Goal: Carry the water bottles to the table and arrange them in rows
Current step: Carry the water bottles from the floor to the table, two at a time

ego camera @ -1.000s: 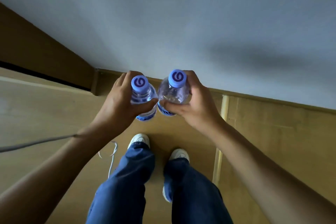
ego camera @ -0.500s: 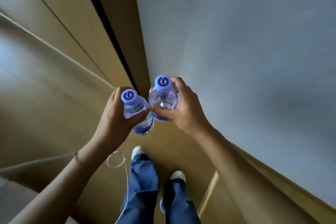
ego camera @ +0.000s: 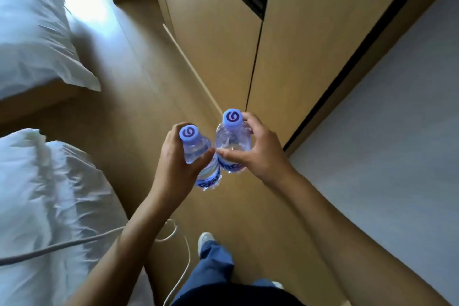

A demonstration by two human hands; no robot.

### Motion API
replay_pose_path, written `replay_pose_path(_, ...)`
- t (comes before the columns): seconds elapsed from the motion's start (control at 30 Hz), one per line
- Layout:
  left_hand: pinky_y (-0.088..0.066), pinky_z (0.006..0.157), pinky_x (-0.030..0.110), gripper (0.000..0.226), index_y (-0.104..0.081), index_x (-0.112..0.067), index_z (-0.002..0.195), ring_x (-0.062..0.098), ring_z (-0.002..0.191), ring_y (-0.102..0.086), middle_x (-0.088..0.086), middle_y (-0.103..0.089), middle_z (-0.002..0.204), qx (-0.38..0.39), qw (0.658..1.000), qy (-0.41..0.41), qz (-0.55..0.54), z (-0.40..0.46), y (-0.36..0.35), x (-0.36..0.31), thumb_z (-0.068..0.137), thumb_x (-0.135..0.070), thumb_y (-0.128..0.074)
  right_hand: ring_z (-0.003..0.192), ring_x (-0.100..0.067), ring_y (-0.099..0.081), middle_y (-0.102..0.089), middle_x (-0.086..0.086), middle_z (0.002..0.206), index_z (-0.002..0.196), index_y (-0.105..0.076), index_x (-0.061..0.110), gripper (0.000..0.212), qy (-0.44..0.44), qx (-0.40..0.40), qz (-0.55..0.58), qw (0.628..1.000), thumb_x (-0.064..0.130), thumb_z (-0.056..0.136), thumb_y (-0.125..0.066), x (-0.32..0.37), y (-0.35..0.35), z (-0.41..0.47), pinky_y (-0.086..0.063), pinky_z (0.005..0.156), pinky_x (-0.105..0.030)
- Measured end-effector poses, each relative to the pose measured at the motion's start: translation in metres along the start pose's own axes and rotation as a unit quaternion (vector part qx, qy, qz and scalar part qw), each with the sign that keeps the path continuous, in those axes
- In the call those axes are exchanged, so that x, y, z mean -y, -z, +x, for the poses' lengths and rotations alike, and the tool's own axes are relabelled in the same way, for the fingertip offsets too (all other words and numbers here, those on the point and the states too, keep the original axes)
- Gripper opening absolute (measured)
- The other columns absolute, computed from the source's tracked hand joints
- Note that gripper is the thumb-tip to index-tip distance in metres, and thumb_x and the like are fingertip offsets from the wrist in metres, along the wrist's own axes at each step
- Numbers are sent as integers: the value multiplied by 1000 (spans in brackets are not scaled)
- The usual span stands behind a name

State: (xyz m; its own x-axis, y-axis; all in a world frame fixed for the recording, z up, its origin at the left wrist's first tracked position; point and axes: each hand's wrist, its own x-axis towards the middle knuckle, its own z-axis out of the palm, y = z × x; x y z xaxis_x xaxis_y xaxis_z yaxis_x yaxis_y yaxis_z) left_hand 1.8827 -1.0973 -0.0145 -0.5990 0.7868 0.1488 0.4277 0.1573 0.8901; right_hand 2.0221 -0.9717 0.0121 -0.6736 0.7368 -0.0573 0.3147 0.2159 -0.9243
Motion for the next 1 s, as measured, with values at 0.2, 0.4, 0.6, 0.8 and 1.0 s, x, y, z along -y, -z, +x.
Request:
replay_pose_path(0.2, -50, 84, 35, 51, -50, -25, 114, 21, 97, -58, -2, -60, 106, -59, 997, -2, 42, 39, 99, 28, 76, -15, -82, 94, 2, -64, -71, 9, 105, 116, -59, 24, 58, 36, 61, 5, 997, 25, 67, -91, 54, -83, 65, -52, 85, -20)
replay_pose_path(0.4, -49, 85, 29, 46, -50, -20, 114, 20, 96, -59, -1, -58, 107, -131, 989, 5, 68, 80, 168, 55, 79, -17, -79, 96, -7, -69, -72, 6, 107, 117, -60, 23, 61, 69, 125, 18, 990, 23, 66, -92, 95, -151, 141, -57, 88, -32)
replay_pose_path(0.6, -49, 83, 24, 49, -48, -25, 118, 16, 96, -61, -9, -57, 106, -162, 984, 33, 71, 148, 215, 102, 79, -23, -79, 93, -1, -69, -71, 10, 103, 119, -61, 22, 59, 80, 188, 35, 978, 21, 68, -91, 112, -207, 242, -57, 81, -22)
replay_pose_path(0.8, -54, 83, 27, 45, -51, -26, 116, 9, 95, -62, -17, -59, 105, -184, 979, 62, 55, 272, 250, 145, 78, -34, -75, 93, -8, -71, -73, 7, 101, 117, -63, 19, 57, 111, 218, 24, 969, 23, 67, -92, 135, -246, 390, -60, 85, -35)
replay_pose_path(1.0, -54, 90, 43, 46, -53, -22, 119, 17, 103, -61, -5, -62, 109, -188, 978, 76, 54, 403, 292, 169, 81, -24, -78, 94, -9, -71, -74, 4, 104, 119, -63, 18, 60, 125, 223, 9, 967, 23, 67, -92, 174, -273, 529, -59, 87, -41)
